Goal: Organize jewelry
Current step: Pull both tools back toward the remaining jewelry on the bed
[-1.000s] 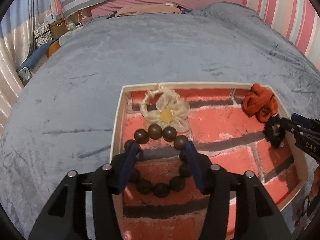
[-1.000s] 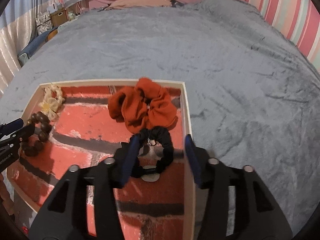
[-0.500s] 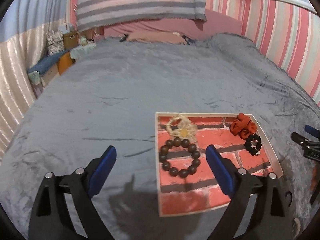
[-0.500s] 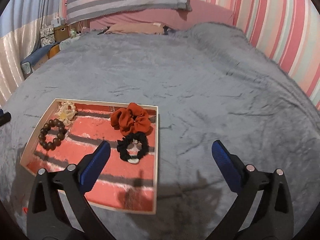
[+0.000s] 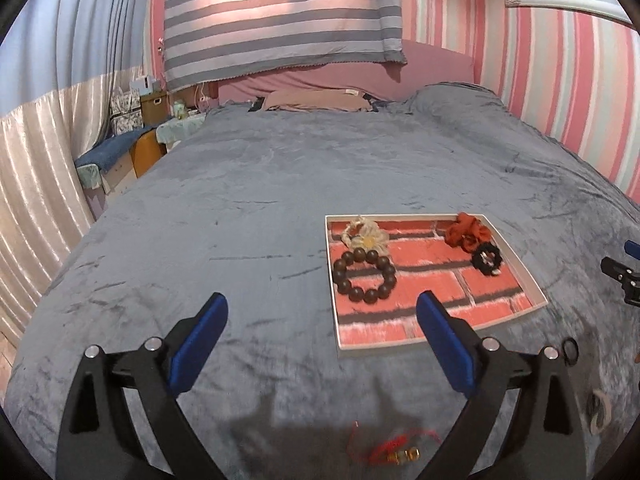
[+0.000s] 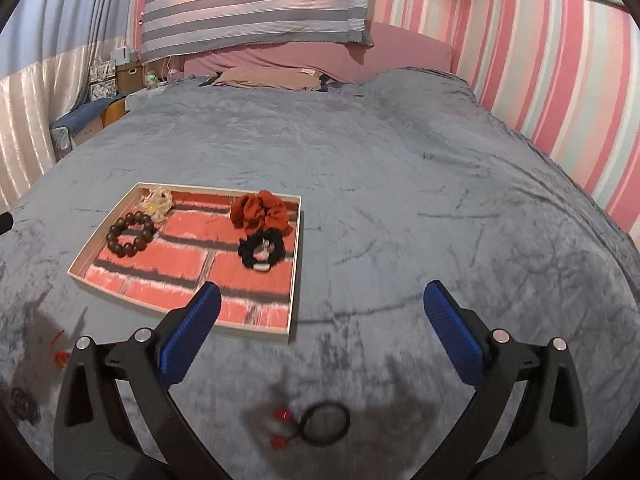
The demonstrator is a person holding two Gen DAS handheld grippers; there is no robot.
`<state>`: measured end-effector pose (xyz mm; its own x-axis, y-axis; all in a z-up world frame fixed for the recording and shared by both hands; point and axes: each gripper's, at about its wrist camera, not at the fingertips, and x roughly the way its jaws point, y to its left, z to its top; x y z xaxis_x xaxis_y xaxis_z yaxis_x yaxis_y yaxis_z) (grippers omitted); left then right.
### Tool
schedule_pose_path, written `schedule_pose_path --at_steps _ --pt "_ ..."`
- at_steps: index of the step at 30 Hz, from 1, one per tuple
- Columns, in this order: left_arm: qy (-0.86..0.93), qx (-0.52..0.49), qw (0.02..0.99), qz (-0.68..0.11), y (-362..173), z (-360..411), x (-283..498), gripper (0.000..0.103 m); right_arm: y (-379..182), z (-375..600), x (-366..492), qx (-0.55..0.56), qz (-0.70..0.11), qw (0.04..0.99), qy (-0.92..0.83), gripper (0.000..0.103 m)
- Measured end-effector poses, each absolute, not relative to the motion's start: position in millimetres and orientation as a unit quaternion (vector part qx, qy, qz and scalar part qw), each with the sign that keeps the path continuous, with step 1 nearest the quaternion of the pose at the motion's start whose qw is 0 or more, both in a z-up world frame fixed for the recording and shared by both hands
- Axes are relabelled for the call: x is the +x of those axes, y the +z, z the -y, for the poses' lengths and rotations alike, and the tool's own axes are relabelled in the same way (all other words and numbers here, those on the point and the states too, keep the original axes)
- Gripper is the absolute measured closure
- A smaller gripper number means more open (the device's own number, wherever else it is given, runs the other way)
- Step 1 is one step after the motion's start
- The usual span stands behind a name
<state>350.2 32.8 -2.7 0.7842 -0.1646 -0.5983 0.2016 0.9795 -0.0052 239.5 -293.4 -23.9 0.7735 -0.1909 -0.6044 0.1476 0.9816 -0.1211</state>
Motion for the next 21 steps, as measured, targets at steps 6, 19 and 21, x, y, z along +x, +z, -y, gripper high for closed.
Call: schedule_pose_path --at_steps 6,19,21 --pt "-0.091 0.048 0.948 -0.302 -5.0 -31.3 308.7 0.01 -30.9 290.3 199.7 -0.008 -0.323 0.941 -0.101 0.004" --pt "-0.074 0.033 0.946 -0.315 -41.5 -55.6 231.0 0.01 -72.1 251.2 119.4 -0.034 -0.308 0.945 -0.102 0.004" --pt "-0.072 0.032 0.945 -0.318 -49.7 -57.9 220.0 0.01 -81.6 248.3 105.6 -0.028 -0.31 0.945 -0.101 0.004"
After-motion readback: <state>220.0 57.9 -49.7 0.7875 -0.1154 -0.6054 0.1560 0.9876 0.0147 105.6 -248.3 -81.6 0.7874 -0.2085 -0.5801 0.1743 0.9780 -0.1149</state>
